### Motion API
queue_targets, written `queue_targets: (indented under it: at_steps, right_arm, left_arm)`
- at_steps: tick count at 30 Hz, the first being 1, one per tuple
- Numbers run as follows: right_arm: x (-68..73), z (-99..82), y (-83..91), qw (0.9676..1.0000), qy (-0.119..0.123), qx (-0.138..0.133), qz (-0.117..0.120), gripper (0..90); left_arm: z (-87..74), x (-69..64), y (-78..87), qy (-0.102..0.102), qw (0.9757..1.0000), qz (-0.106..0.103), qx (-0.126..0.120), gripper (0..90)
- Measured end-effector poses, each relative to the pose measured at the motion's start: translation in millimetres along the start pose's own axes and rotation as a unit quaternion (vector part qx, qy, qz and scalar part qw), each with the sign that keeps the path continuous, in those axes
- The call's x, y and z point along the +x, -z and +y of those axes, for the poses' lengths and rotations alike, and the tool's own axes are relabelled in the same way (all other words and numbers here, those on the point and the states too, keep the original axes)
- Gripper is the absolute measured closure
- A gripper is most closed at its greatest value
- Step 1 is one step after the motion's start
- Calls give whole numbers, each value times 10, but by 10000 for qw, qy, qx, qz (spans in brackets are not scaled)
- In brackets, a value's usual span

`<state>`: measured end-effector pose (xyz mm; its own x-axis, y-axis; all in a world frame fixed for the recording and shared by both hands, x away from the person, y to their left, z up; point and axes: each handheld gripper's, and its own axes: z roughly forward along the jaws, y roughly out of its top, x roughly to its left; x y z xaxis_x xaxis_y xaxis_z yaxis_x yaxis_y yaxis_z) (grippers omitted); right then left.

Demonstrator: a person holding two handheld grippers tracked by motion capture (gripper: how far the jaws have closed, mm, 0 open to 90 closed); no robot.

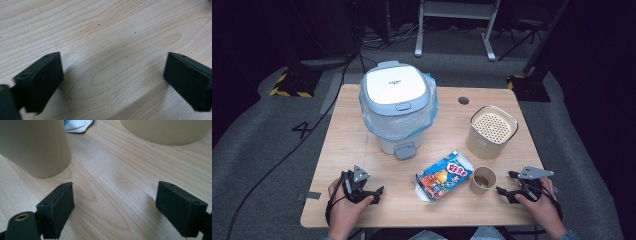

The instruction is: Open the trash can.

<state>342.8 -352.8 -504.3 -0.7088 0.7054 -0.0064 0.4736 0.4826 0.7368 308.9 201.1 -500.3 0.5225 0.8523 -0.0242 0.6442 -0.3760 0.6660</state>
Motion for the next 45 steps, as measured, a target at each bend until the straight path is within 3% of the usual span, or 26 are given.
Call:
queue_targets:
  at_steps: [2, 6, 10, 18, 24, 28, 36, 39, 43, 45]
  right_arm:
    - [0, 0, 0, 10000, -3, 0, -1, 154]
    - [-10, 7, -7, 10000, 7, 10, -17, 155]
    - [-12, 9, -9, 10000, 1, 13, -11, 155]
    - [-15, 9, -9, 10000, 1, 11, -3, 157]
    - [-15, 9, -9, 10000, 3, 9, -3, 157]
    - [-13, 9, -9, 10000, 5, 8, -12, 157]
    - [-13, 9, -9, 10000, 5, 8, -12, 157]
    - [-13, 8, -9, 10000, 4, 6, -11, 157]
    - [-13, 8, -10, 10000, 3, 2, -9, 157]
    - [-13, 8, -10, 10000, 2, 2, -8, 156]
  left_arm:
    - [28, -7, 37, -46, 9999, -82, 81, 299]
    - [73, -36, 118, -62, 9999, -78, 41, 350]
    - [133, -41, 213, -4, 9998, -200, -67, 387]
    - [367, -82, 492, -159, 9981, -504, -307, 413]
    - [530, -102, 654, -255, 9964, -593, -546, 417]
    - [675, -84, 777, -422, 9950, -592, -689, 424]
    - [931, -30, 916, -729, 9900, -756, -939, 423]
    - [1018, -6, 941, -848, 9861, -864, -1135, 423]
    - [1082, 0, 949, -933, 9833, -991, -1211, 461]
    - [1148, 3, 974, -1031, 9796, -1195, -1247, 495]
